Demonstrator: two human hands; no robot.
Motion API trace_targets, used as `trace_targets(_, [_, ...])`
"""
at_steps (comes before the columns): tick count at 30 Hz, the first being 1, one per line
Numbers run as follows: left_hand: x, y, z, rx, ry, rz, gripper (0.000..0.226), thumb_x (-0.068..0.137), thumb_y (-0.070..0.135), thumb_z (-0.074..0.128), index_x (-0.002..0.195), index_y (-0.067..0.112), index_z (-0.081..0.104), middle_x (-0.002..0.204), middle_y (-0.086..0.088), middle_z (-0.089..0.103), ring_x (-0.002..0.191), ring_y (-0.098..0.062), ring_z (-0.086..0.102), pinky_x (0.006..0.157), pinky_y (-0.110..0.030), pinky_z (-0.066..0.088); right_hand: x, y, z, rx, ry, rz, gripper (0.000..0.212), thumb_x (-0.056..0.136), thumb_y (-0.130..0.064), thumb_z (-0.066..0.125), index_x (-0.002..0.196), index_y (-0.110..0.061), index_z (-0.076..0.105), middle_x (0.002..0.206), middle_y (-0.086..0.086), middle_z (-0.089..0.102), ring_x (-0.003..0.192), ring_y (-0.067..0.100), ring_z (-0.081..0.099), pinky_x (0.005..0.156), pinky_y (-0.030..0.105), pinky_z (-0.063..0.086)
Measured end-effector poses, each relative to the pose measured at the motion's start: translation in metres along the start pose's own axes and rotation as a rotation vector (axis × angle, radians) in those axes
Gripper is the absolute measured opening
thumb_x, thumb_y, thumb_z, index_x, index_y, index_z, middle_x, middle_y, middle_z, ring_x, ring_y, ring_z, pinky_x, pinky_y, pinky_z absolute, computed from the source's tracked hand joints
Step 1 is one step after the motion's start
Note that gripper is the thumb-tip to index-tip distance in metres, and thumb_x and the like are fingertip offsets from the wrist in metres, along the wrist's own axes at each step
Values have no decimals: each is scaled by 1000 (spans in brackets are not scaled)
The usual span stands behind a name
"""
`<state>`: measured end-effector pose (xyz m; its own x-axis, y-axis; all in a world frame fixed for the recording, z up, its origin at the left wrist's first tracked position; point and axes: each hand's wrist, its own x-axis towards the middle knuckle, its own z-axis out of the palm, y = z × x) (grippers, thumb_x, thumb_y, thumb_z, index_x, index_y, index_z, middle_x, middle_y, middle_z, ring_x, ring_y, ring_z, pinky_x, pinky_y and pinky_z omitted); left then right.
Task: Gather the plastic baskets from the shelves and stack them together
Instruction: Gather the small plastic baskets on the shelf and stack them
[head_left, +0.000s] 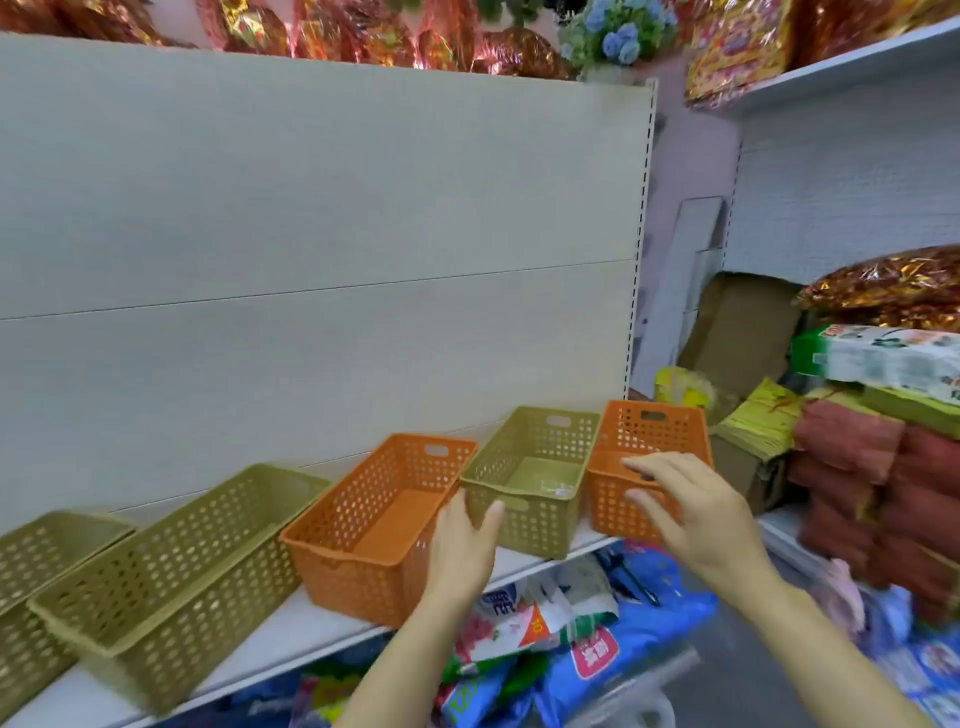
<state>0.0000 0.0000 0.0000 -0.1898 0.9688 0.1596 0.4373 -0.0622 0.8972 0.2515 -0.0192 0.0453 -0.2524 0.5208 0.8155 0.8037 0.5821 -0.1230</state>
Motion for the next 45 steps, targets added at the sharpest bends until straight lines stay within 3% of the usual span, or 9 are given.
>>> trace_targets(7, [89,6,107,-483,223,-649,130,72,70,70,156,12,-10,165,-11,-2,150,-33,12,120,-48,16,-10,75,40,-71,-13,39,34,91,-37,51,111,-14,67,103,0,68,94,20,61,79,33,49])
trace_targets(13, [102,22,134,-440,611,-603,70,92,5,48,155,3,16,159,-23,22,145,-40,23,119,-45,16,-29,129,69,-134,-34,88,37,91,-40,48,106,-14,69,99,0,68,91,22,60,81,29,38])
trace_targets(18, [133,18,143,-934,671,-551,76,76,17,39,151,21,28,152,-10,41,130,-33,50,104,-51,46,-44,154,83,-159,-43,117,41,91,-44,44,99,-14,72,95,-1,72,84,21,65,78,26,38])
trace_targets(22, [123,84,120,-1228,766,-218,70,83,-19,23,145,12,32,139,-14,51,113,-32,62,83,-40,58,-42,156,93,-151,-20,130,28,84,-31,51,90,-18,75,83,-2,74,67,25,69,59,30,46])
trace_targets(25, [118,114,87,-1234,682,-119,73,80,-22,24,145,9,35,127,-16,60,99,-29,66,82,-45,59,-31,142,99,-103,34,153,24,80,-26,56,84,-20,78,76,-5,75,58,21,67,49,28,48])
trace_targets(29, [111,128,35,-1119,609,-90,77,77,-22,29,138,21,47,97,3,62,76,-14,61,65,-31,57,-12,103,124,-50,-10,174,17,68,-15,77,83,-23,78,70,-5,74,54,18,67,45,26,49])
trace_targets(35, [109,119,-14,-1048,533,-66,78,78,-22,32,130,33,53,98,5,62,75,-12,59,73,-36,54,16,25,156,-87,-107,208,25,54,-7,70,72,-23,75,55,-6,66,41,14,59,37,17,33])
trace_targets(41, [115,98,-35,-1028,419,-138,90,79,-22,36,153,30,33,132,-3,61,103,-23,65,88,-46,56,39,-28,193,-169,-311,458,28,43,-8,87,49,-20,62,42,0,58,32,17,55,40,19,21])
trace_targets(45, [115,91,-35,-1030,359,-156,90,83,-23,34,154,32,27,110,7,63,90,-16,65,75,-38,57,40,-33,190,-100,-246,467,14,67,-23,81,65,-23,67,57,-2,67,48,17,65,43,22,27])
